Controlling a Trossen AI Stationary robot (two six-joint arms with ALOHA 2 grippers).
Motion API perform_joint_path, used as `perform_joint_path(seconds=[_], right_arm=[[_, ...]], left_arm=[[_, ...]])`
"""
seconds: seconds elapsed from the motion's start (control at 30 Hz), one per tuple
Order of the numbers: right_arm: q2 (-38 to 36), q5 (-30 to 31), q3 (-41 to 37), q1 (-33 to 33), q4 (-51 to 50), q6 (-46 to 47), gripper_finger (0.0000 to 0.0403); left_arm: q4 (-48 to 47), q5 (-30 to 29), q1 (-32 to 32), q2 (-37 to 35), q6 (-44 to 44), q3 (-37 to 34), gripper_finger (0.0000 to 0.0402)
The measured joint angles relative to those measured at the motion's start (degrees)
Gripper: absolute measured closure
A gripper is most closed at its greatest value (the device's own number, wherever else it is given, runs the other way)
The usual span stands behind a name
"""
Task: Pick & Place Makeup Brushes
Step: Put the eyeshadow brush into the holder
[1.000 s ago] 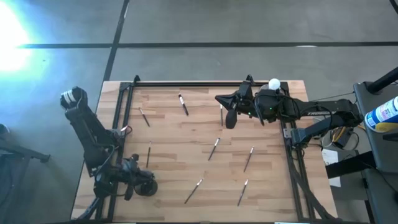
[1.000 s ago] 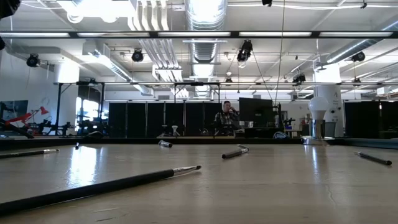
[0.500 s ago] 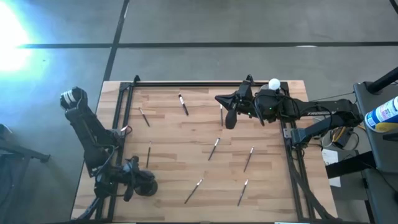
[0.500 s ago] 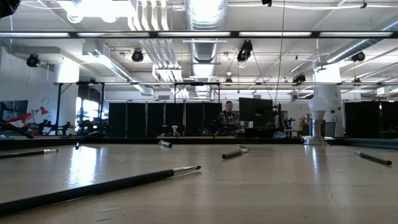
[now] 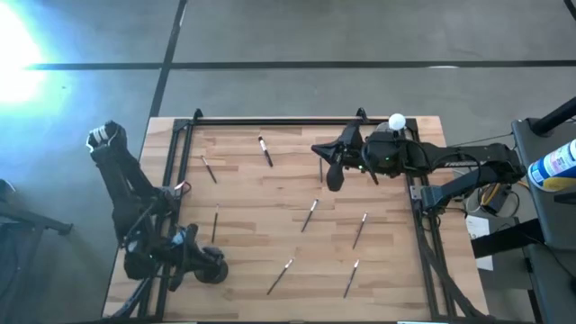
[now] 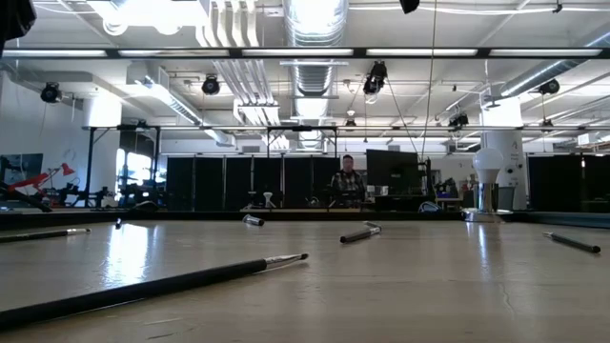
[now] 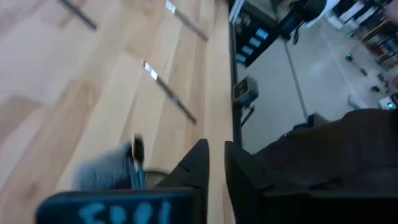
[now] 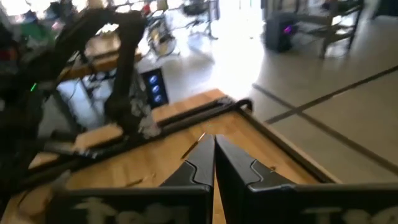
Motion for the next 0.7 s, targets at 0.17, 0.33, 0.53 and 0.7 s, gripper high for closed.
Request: perform_joint_path(seconds=[0.17, 0.33, 0.53, 0.7], right_arm=[[-0.6, -4.7, -4.4, 0.0, 0.8, -0.1, 0.0394], [-4.7, -6.2, -13.1, 0.0, 7.2, 1.8, 0.0394], [-13.7, -5.9, -23.4, 0.0, 9.6, 7.0, 0.0394], [-21.7, -5.9, -30.5, 0.0, 9.4, 11.8, 0.0394]], left_arm=[[3.8, 4.0, 6.1, -3.6, 7.2, -0.5, 0.0397], [10.1, 14.5, 18.8, -4.3, 17.6, -1.3, 0.0401], [17.3, 31.3, 38.7, -0.2, 29.6, -1.3, 0.0401], [26.9, 39.6, 52.8, 4.6, 35.1, -1.4, 0.0401]])
